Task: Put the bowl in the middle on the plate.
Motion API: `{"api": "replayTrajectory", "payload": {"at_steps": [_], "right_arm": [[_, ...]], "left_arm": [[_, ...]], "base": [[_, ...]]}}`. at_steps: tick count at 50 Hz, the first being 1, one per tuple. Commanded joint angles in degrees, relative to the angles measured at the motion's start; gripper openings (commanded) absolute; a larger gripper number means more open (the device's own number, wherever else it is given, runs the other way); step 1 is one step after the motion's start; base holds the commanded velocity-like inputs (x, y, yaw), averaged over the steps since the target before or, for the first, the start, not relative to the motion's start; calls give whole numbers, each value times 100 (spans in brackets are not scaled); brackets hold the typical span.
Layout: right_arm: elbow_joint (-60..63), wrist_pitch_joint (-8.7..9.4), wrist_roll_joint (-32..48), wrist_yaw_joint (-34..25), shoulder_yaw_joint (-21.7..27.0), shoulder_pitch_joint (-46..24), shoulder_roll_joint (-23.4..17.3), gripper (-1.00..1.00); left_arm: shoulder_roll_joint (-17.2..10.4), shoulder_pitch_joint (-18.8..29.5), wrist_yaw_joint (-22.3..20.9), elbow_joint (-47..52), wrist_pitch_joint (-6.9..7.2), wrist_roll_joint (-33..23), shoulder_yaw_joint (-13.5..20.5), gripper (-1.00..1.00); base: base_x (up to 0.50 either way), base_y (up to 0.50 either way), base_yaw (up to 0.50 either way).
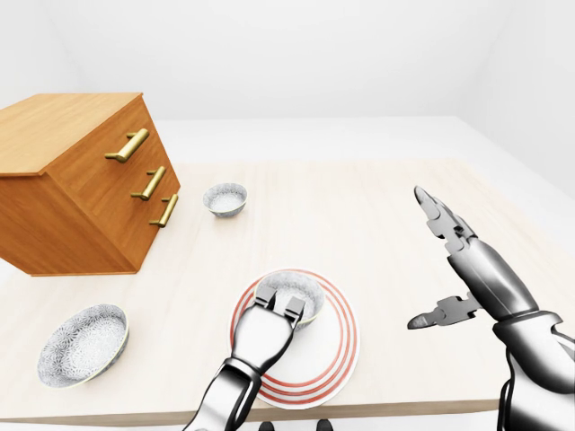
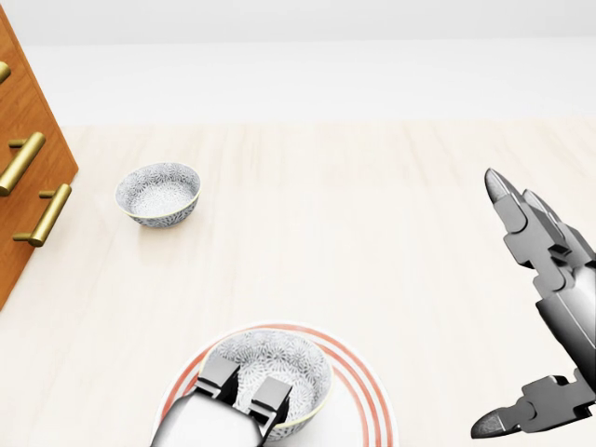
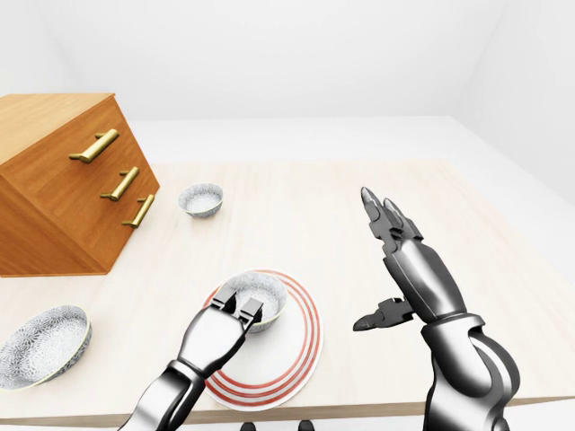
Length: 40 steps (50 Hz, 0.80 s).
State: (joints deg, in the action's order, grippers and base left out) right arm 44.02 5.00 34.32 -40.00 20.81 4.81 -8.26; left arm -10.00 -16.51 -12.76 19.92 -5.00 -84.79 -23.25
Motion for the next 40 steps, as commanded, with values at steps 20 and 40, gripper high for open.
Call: {"api": "replayTrajectory", "payload": {"at_steps": [20, 40], "right_arm": [[38, 0, 34, 0, -17, -11, -4, 100], [-23, 0, 7, 0, 1, -14, -10, 100]], "left_arm": [[2, -77, -324, 120, 0, 884, -10, 100], [-88, -248, -1007, 599, 0, 1451, 212, 100]], "base": [[0, 0, 0], [0, 0, 0]]}}
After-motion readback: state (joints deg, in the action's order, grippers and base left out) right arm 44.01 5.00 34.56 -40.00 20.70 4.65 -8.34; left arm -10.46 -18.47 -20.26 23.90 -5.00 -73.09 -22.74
